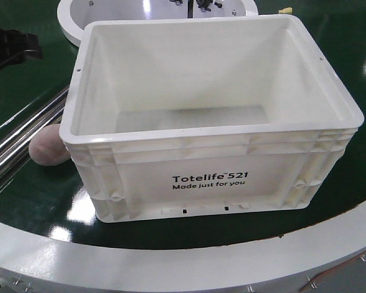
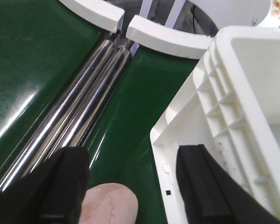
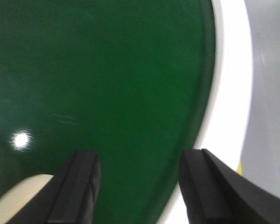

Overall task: Place moving items into box and shelve
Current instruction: 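Close left gripper on pink ball and right gripper on yellow ball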

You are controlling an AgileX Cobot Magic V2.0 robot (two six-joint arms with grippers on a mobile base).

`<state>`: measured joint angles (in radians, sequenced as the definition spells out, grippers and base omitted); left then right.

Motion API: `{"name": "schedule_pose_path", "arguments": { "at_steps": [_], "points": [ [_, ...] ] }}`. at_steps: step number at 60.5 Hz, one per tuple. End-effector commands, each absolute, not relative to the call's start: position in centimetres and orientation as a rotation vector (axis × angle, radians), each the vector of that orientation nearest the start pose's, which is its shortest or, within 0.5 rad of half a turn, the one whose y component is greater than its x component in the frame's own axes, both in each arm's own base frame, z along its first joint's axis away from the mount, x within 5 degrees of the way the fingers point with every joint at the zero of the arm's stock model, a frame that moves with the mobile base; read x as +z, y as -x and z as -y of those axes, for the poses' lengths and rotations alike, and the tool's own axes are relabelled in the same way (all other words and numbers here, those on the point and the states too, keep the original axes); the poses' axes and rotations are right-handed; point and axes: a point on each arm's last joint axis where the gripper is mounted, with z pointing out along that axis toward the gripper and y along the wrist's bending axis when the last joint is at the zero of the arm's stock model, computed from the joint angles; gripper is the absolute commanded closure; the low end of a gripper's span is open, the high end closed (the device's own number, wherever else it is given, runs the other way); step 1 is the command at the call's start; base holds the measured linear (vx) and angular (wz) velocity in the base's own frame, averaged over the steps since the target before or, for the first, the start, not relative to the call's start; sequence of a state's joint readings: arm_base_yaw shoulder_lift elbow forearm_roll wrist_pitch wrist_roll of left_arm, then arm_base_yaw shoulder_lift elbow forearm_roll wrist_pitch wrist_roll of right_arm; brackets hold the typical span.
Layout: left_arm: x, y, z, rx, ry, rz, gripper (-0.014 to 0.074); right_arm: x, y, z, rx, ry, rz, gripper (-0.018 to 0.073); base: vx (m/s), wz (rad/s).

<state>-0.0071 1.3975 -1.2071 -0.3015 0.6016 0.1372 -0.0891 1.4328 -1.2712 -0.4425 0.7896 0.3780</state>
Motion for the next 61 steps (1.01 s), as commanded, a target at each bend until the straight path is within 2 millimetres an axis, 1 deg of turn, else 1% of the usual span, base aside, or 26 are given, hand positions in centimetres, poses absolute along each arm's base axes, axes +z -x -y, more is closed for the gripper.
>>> {"name": "schedule_pose_path", "arguments": {
  "at_steps": [1,4,7,11,18,25,37,45,54,61],
  "points": [
    [37.3,-31.6,1.7,-0.255,0.041,-2.139,0.0074,35.9,-30.8,7.8,-0.381,-0.382,-2.285,0.0131,0.00,0.00],
    [37.4,-32.1,1.7,-0.256,0.039,-2.144,0.0074,35.3,-31.1,8.7,-0.304,-0.431,-2.299,0.0144,0.00,0.00],
    [37.4,-32.5,1.8,-0.260,0.037,-2.156,0.0074,34.8,-31.4,8.8,-0.227,-0.437,-2.309,0.0151,0.00,0.00],
    [37.0,-33.2,1.8,-0.267,0.031,-2.189,0.0074,34.1,-31.9,8.5,-0.100,-0.415,-2.336,0.0154,0.00,0.00],
    [36.0,-34.1,2.1,-0.289,0.017,-2.285,0.0074,32.9,-32.7,7.6,0.029,-0.302,-2.400,0.0153,0.00,0.00],
    [34.5,-34.8,2.2,-0.304,0.006,-2.383,0.0074,31.9,-33.1,7.5,0.047,-0.254,-2.451,0.0151,0.00,0.00],
    [32.7,-35.7,2.2,-0.309,0.007,-2.445,0.0074,30.4,-33.8,7.6,0.060,-0.258,-2.501,0.0151,0.00,0.00],
    [31.9,-35.9,2.3,-0.311,0.004,-2.482,0.0074,29.1,-34.3,7.6,0.100,-0.275,-2.557,0.0151,0.00,0.00],
    [30.9,-36.1,2.3,-0.323,-0.002,-2.546,0.0074,27.6,-34.8,7.2,0.181,-0.238,-2.608,0.0151,0.00,0.00],
    [29.9,-36.0,2.0,-0.263,-0.045,-2.621,0.0074,26.8,-35.2,7.0,0.227,-0.223,-2.630,0.0148,0.00,0.00]
  ]
}}
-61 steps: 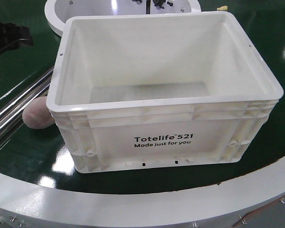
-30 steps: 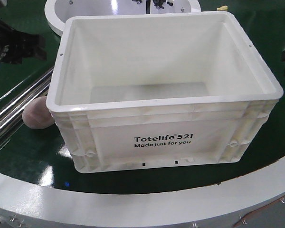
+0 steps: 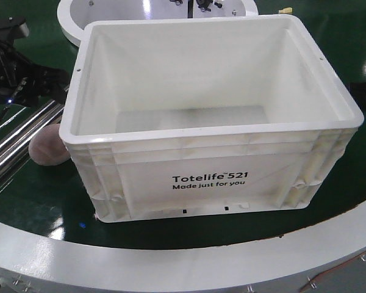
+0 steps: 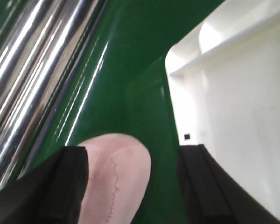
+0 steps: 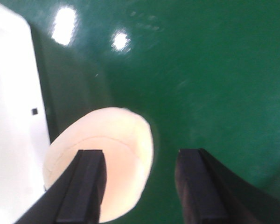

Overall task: Place moving items into box and shelve
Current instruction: 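Close left gripper on pink ball and right gripper on yellow ball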

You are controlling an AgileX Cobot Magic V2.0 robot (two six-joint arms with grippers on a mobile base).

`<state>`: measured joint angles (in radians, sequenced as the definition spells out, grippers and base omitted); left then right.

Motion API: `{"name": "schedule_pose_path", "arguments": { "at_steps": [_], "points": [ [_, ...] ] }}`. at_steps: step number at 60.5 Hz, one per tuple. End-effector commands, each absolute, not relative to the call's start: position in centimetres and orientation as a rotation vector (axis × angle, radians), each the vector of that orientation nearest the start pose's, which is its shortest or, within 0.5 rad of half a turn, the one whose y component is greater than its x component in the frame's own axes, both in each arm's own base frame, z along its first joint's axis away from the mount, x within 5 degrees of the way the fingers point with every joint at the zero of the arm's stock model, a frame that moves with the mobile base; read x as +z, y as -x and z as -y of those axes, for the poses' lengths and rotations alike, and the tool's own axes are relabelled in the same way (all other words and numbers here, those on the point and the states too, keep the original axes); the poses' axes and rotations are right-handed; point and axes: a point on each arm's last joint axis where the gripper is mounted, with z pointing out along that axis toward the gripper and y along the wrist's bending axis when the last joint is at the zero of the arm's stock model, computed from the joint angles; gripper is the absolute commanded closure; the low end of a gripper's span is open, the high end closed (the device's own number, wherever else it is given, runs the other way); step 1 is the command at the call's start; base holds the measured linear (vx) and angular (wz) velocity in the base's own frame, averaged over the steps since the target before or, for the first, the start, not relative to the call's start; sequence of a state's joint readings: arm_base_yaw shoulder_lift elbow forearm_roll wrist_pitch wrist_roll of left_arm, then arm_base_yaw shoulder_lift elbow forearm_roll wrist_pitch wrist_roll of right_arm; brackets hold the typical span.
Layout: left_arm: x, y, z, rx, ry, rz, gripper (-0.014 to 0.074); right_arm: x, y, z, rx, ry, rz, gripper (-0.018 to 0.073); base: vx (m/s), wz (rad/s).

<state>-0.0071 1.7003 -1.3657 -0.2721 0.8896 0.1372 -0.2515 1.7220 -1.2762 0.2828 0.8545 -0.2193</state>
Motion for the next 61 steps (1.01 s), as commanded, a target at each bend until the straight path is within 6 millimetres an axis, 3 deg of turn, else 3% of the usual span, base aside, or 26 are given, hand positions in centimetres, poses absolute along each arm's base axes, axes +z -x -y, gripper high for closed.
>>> {"name": "schedule_pose_path", "arguments": {
  "at_steps": [1,25,48,61],
  "points": [
    [29.8,-36.0,2.0,-0.252,-0.051,-2.629,0.0074,26.7,-35.2,7.0,0.232,-0.219,-2.632,0.0148,0.00,0.00],
    [27.5,-36.6,2.0,-0.238,-0.078,-2.728,0.0072,24.4,-36.1,6.6,0.339,-0.199,-2.680,0.0069,0.00,0.00],
    [24.7,-37.4,2.1,-0.262,-0.063,-2.826,0.0074,21.3,-36.7,6.2,0.476,-0.267,-2.778,0.0074,0.00,0.00],
    [22.5,-38.1,2.1,-0.265,-0.059,-2.883,0.0130,19.8,-37.0,6.1,0.524,-0.284,-2.822,0.0142,0.00,0.00]
  ]
}}
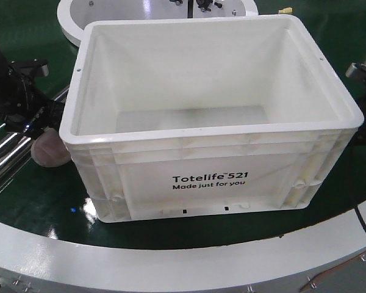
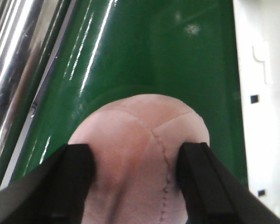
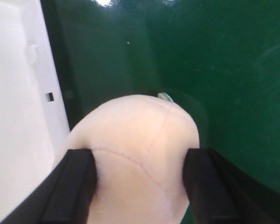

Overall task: Place moving items into box and shelve
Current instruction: 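Close left gripper on pink ball and right gripper on yellow ball, then lift both balls over the tote and release them inside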

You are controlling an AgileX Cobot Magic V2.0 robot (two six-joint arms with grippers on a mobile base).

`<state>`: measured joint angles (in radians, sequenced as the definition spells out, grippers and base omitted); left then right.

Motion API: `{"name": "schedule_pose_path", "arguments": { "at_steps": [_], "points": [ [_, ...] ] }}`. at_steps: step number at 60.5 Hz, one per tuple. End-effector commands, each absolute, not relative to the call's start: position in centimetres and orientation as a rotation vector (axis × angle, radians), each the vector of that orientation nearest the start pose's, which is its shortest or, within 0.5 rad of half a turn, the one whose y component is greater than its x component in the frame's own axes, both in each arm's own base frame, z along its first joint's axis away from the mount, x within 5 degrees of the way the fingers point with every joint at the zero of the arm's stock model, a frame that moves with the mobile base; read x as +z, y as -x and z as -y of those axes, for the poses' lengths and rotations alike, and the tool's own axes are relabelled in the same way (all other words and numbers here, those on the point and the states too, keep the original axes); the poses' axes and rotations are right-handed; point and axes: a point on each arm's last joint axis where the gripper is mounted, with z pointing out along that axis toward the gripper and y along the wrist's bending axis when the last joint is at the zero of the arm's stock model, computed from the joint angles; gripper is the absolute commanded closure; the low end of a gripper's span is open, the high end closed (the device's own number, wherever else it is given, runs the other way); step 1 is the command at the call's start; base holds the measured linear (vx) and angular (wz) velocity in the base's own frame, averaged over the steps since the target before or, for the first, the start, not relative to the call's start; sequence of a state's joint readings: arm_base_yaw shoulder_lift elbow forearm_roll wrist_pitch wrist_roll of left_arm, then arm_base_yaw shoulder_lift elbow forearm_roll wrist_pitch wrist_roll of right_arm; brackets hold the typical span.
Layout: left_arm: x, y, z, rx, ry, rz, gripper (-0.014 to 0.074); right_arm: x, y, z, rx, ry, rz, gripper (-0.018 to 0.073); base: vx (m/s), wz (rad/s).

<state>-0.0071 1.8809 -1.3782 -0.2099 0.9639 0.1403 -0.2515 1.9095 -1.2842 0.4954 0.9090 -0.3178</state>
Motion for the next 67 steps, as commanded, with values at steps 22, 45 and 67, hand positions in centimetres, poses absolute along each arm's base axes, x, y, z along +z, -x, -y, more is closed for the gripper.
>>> {"name": "schedule_pose_path", "arguments": {
  "at_steps": [22,45,67],
  "points": [
    [21.8,-38.6,2.0,-0.255,-0.059,-2.870,0.0605,19.4,-37.0,6.1,0.531,-0.283,-2.831,0.0559,0.00,0.00],
    [27.4,-38.8,1.9,-0.226,-0.078,-2.697,0.0605,23.3,-36.8,6.6,0.417,-0.204,-2.747,0.0568,0.00,0.00],
    [37.9,-37.7,1.8,-0.183,-0.123,-2.440,0.0603,34.9,-35.6,7.8,0.110,-0.182,-2.552,0.0567,0.00,0.00]
  ]
}}
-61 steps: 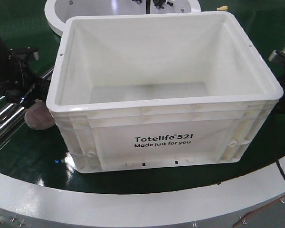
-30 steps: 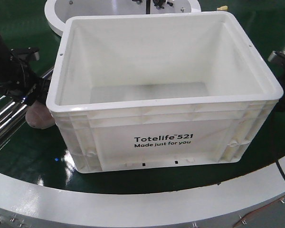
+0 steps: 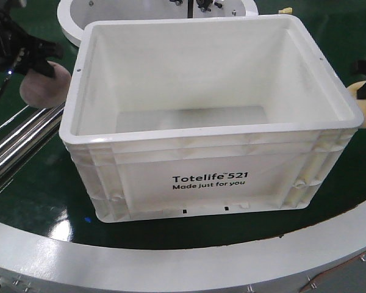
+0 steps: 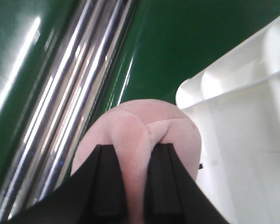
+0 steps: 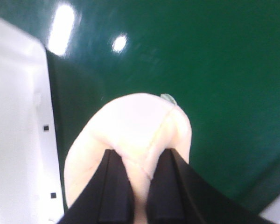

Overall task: Place moving items into box and shelve
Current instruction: 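Lift both balls over the tote and release them inside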

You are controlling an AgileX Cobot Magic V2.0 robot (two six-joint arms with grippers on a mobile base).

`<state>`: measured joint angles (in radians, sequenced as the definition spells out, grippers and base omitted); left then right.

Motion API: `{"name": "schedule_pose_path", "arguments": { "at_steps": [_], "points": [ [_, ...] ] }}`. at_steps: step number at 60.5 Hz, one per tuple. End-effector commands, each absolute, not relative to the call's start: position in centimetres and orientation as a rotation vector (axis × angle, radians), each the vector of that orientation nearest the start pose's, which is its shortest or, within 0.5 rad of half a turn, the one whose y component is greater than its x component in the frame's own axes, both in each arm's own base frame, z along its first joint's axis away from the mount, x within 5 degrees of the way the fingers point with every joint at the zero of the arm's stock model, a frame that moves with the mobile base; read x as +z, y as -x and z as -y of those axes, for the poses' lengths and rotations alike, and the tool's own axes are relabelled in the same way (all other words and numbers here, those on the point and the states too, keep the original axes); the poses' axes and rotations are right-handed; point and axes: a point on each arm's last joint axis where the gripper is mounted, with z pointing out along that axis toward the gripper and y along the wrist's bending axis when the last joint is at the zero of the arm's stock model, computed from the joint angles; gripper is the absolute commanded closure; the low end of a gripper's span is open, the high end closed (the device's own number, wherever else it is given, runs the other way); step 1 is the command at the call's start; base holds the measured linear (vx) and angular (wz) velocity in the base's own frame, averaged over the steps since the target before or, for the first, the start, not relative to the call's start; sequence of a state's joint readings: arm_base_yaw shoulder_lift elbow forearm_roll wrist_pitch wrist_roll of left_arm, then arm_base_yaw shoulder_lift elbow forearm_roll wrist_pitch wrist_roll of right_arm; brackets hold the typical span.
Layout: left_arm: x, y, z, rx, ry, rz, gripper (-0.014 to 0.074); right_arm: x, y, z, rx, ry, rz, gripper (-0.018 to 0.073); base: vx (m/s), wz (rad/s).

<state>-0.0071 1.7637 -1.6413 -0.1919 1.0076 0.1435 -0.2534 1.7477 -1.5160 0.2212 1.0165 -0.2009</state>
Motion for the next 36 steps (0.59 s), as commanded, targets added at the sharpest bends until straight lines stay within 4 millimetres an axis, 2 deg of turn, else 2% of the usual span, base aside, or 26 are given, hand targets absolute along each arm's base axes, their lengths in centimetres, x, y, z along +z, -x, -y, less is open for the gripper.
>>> {"name": "schedule_pose_path", "arguments": {
  "at_steps": [1,8,21,29,36],
  "points": [
    [38.4,-37.6,1.7,-0.180,-0.122,-2.434,0.0603,35.3,-35.5,7.7,0.115,-0.182,-2.545,0.0567,0.00,0.00],
    [41.2,-36.5,1.8,-0.204,-0.088,-2.377,0.0603,38.9,-34.5,6.9,0.161,-0.161,-2.460,0.0567,0.00,0.00],
    [46.1,-33.8,3.4,-0.433,-0.101,-2.206,0.0603,45.2,-31.1,5.2,0.223,-0.092,-2.298,0.0567,0.00,0.00],
    [48.1,-32.1,5.0,-0.625,-0.212,-2.099,0.0603,48.1,-28.9,3.1,0.401,0.001,-2.168,0.0567,0.00,0.00],
    [49.0,-31.2,6.1,-0.767,-0.280,-2.038,0.0596,49.6,-27.8,1.2,0.603,0.126,-2.070,0.0566,0.00,0.00]
  ]
}}
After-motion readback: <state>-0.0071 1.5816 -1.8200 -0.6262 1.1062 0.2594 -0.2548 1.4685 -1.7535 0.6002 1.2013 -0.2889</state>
